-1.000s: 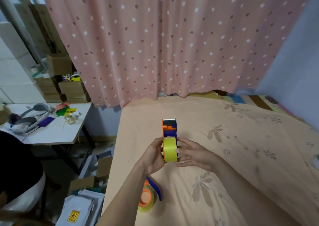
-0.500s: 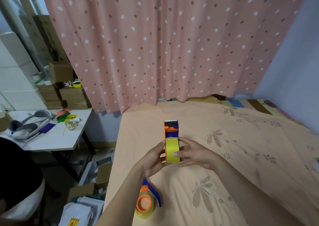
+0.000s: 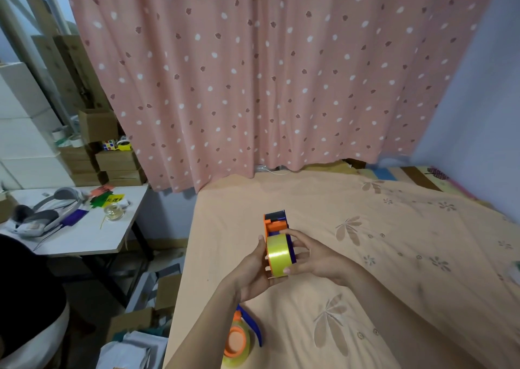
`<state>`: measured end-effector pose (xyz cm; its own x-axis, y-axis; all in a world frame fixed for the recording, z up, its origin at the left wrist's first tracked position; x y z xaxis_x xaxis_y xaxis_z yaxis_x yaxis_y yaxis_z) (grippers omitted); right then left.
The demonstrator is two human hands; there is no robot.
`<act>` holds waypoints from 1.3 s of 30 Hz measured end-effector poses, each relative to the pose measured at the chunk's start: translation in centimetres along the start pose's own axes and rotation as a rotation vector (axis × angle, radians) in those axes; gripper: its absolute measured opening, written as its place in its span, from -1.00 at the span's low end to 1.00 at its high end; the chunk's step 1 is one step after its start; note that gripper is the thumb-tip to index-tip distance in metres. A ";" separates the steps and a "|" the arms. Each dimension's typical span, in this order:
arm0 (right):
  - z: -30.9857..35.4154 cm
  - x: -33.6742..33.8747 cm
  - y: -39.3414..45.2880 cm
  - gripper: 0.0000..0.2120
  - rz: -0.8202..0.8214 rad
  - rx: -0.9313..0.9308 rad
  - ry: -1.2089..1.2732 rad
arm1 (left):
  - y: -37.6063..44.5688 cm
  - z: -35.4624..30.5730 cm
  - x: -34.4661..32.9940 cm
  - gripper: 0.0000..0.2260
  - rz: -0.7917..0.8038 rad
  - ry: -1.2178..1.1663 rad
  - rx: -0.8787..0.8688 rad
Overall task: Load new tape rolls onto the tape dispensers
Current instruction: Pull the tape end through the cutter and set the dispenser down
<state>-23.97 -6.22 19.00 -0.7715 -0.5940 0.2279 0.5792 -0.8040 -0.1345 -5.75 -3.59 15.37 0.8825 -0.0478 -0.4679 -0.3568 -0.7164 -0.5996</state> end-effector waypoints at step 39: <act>7.4 -1.4 2.9 -0.83 -0.173 0.103 -0.784 | 1.2 -1.2 -0.8 -0.16 -0.094 0.106 -0.176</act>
<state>-19.28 -7.55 25.41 -0.4661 -0.2381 0.8521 0.5195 -0.8533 0.0457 -6.51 -5.26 15.85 0.9400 -0.0412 -0.3386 -0.2203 -0.8310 -0.5107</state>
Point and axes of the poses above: each hand's wrist, its own y-axis towards the middle knuckle, its own x-axis out of the back of the hand, z = x × y, the point moved 1 cm from there along y, towards the middle knuckle, and after that the axes turned 11 degrees about x, right-handed, at the moved point
